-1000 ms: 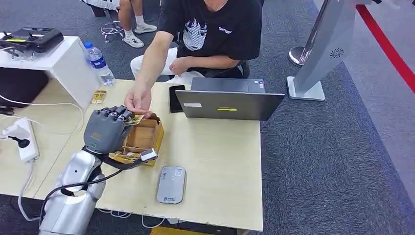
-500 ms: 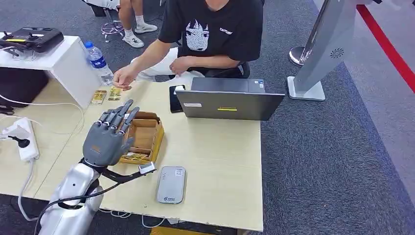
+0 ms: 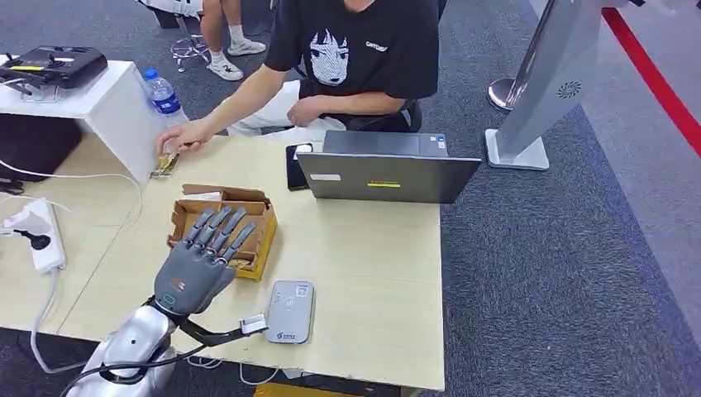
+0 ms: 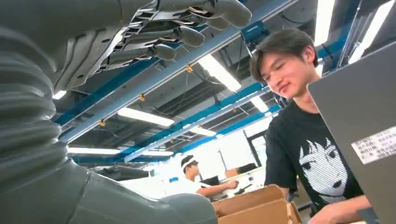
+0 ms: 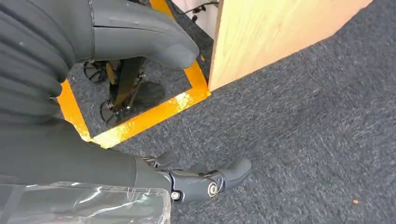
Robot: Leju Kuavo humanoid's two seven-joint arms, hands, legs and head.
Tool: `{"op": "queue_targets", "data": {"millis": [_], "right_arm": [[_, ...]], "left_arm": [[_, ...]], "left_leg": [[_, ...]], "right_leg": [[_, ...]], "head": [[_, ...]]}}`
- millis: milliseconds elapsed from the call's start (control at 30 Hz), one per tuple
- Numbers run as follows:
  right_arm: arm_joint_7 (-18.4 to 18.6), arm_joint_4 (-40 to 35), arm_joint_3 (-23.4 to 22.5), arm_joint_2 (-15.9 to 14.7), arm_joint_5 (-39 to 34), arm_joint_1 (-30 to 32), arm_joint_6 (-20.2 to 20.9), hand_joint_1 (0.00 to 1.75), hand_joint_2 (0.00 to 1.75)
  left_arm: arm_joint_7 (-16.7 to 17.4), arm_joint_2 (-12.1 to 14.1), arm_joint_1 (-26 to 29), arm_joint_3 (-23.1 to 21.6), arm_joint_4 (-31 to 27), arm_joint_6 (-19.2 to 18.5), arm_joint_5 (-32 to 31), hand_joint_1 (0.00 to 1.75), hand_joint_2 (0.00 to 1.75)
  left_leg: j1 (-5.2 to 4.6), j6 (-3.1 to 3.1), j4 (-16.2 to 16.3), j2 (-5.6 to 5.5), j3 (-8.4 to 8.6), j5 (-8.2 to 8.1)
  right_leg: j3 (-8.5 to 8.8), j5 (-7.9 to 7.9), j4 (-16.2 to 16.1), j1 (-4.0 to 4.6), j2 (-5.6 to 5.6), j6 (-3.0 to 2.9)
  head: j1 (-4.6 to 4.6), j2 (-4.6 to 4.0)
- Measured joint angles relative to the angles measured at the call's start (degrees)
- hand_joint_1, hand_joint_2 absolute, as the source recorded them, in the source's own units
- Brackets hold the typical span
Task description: Pass the card to the sensor for recognition and then transmit it.
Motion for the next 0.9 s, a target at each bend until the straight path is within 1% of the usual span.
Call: {"op": "queue_targets", "data": {"millis": [433, 500, 567, 733, 800, 900], "right_arm": [[0.02, 0.00, -0.17, 0.00, 0.00, 0.00, 0.00, 0.00, 1.75], [0.00, 0.00, -0.19, 0.00, 0.09, 0.00, 0.00, 0.00, 1.75], [0.00, 0.00, -0.35, 0.00, 0.17, -0.01, 0.02, 0.00, 1.75], [0.00, -0.13, -1.18, 0.11, 0.37, -0.30, 0.09, 0.00, 1.75], [0.02, -0.15, -1.29, 0.11, 0.50, -0.29, 0.09, 0.00, 1.75], [0.04, -0.26, -1.35, 0.13, 0.41, -0.29, 0.09, 0.00, 1.75]], "left_arm": [[0.00, 0.39, 0.13, -0.33, 0.04, -0.02, 0.00, 0.00, 1.75], [0.26, 0.46, 0.14, -0.35, 0.20, -0.85, -0.09, 0.00, 1.75], [1.00, 0.59, 0.16, -0.37, 0.96, -1.59, -0.09, 0.00, 1.75], [3.52, 0.74, 0.08, -0.20, 6.34, -2.95, 1.03, 0.00, 1.75], [4.28, 0.11, -0.14, 0.92, 8.16, -3.57, 2.80, 0.00, 1.75], [5.16, -1.84, -1.04, 4.18, 9.22, -6.30, 5.09, 0.00, 1.75]], "left_leg": [[0.00, 0.00, 0.00, 0.00, -0.01, 0.00], [0.00, 0.00, 0.00, 0.00, -0.01, 0.00], [0.00, 0.00, 0.00, 0.00, -0.01, 0.00], [0.00, 0.00, 0.00, 0.00, 0.00, 0.00], [0.00, 0.00, 0.00, 0.00, -0.01, 0.00], [0.00, 0.00, 0.00, 0.00, -0.02, 0.00]], "right_leg": [[-0.01, 0.00, 0.00, 0.00, 0.00, 0.00], [0.00, 0.00, 0.00, 0.00, 0.00, 0.00], [0.00, 0.00, 0.00, 0.00, 0.00, 0.00], [-0.01, 0.00, 0.00, 0.00, 0.00, 0.00], [-0.02, 0.00, 0.00, 0.00, 0.00, 0.00], [-0.01, 0.00, 0.00, 0.00, -0.01, 0.00]], "head": [[0.00, 0.00], [0.00, 0.00], [0.00, 0.02], [0.00, 0.00], [-0.02, 0.00], [0.00, 0.00]]}}
